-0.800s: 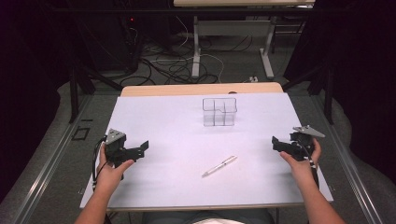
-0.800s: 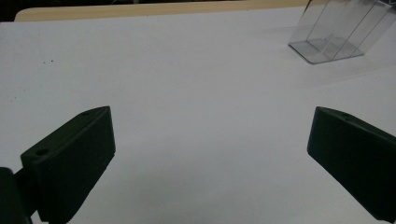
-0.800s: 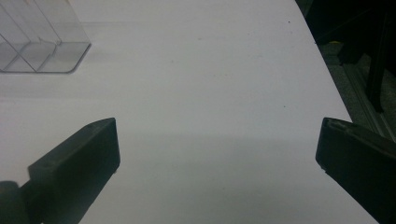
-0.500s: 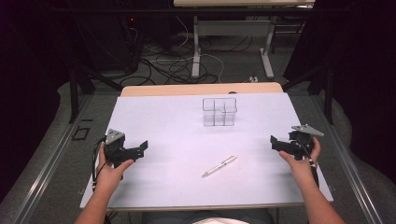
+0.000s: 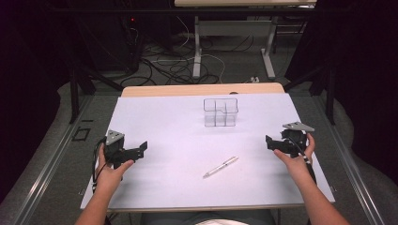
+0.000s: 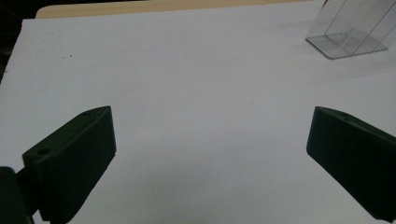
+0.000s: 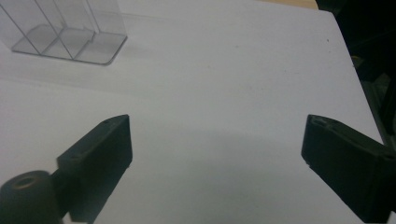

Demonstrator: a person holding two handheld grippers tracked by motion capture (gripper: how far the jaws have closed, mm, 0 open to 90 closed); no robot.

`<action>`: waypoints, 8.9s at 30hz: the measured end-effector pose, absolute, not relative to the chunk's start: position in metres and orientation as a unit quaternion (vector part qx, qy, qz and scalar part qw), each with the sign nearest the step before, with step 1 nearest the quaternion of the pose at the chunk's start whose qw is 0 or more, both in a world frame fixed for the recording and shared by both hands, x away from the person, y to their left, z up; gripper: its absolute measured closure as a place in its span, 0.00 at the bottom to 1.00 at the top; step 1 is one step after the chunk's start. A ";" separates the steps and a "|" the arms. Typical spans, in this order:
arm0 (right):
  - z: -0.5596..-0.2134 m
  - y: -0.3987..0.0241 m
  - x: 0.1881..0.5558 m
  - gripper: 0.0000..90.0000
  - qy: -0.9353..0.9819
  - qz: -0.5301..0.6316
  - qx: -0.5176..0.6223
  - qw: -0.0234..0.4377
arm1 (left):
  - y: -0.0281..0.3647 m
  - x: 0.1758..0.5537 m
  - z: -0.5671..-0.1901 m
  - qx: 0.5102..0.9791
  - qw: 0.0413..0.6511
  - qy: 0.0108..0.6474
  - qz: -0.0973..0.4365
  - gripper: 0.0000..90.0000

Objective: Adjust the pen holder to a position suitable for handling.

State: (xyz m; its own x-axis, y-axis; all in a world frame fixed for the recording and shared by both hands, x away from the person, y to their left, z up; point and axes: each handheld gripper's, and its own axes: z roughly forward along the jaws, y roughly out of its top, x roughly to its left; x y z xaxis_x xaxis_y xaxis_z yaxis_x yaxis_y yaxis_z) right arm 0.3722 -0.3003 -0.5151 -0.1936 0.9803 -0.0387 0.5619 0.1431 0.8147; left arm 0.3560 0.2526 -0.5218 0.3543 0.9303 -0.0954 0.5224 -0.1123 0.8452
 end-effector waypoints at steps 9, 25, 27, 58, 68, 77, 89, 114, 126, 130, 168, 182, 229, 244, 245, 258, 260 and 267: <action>-0.505 -0.286 0.382 0.23 0.721 0.328 0.529 0.302 | 0.251 0.355 -0.521 0.707 0.424 0.512 0.242 0.02; -0.468 -0.264 0.411 0.28 0.744 0.340 0.498 0.288 | 0.251 0.355 -0.521 0.709 0.421 0.510 0.245 0.02; -0.464 -0.263 0.415 0.27 0.746 0.337 0.497 0.290 | 0.251 0.355 -0.521 0.709 0.421 0.510 0.245 0.02; -0.415 -0.234 0.471 0.60 0.769 0.317 0.472 0.292 | 0.250 0.356 -0.522 0.711 0.420 0.509 0.243 0.02; -0.429 -0.228 0.486 0.74 0.764 0.310 0.485 0.291 | 0.250 0.357 -0.523 0.713 0.418 0.508 0.242 0.02; -0.439 -0.222 0.495 0.89 0.773 0.307 0.481 0.279 | 0.250 0.358 -0.524 0.714 0.416 0.510 0.241 0.02; -0.452 -0.218 0.504 1.00 0.784 0.305 0.475 0.259 | 0.249 0.357 -0.525 0.717 0.415 0.504 0.245 0.02; -0.479 -0.200 0.518 1.00 0.790 0.292 0.485 0.237 | 0.247 0.357 -0.528 0.730 0.408 0.489 0.248 0.00; -0.489 -0.195 0.522 1.00 0.784 0.283 0.497 0.240 | 0.247 0.357 -0.528 0.731 0.408 0.488 0.247 0.00; -0.490 -0.194 0.522 1.00 0.781 0.284 0.501 0.240 | 0.247 0.358 -0.528 0.730 0.408 0.489 0.246 0.00; -0.493 -0.178 0.525 1.00 0.759 0.310 0.522 0.237 | 0.246 0.359 -0.531 0.734 0.405 0.490 0.239 0.00; -0.496 -0.151 0.525 1.00 0.768 0.327 0.504 0.222 | 0.246 0.359 -0.531 0.736 0.402 0.490 0.237 0.00; -0.477 -0.155 0.488 0.86 0.793 0.363 0.445 0.203 | 0.248 0.359 -0.532 0.733 0.403 0.493 0.238 0.00; -0.475 -0.171 0.462 0.75 0.804 0.389 0.417 0.170 | 0.247 0.358 -0.532 0.734 0.401 0.493 0.239 0.00; -0.475 -0.171 0.460 0.74 0.805 0.389 0.415 0.169 | 0.247 0.358 -0.532 0.734 0.401 0.493 0.239 0.00; -0.478 -0.174 0.435 0.57 0.828 0.376 0.369 0.193 | 0.246 0.358 -0.533 0.735 0.397 0.495 0.238 0.00; -0.479 -0.175 0.432 0.55 0.833 0.376 0.362 0.186 | 0.247 0.358 -0.533 0.735 0.396 0.495 0.238 0.00; -0.479 -0.180 0.420 0.44 0.838 0.371 0.360 0.173 | 0.245 0.358 -0.533 0.737 0.396 0.494 0.238 0.00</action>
State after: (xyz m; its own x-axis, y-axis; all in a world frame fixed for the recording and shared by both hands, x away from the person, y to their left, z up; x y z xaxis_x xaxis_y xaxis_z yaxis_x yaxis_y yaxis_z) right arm 0.4201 -0.1800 -0.4792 -0.6804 0.7325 -0.0226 0.4754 0.4646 0.7471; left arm 0.3583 0.2453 -0.5334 0.3982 0.9164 -0.0404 0.5398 -0.1985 0.8181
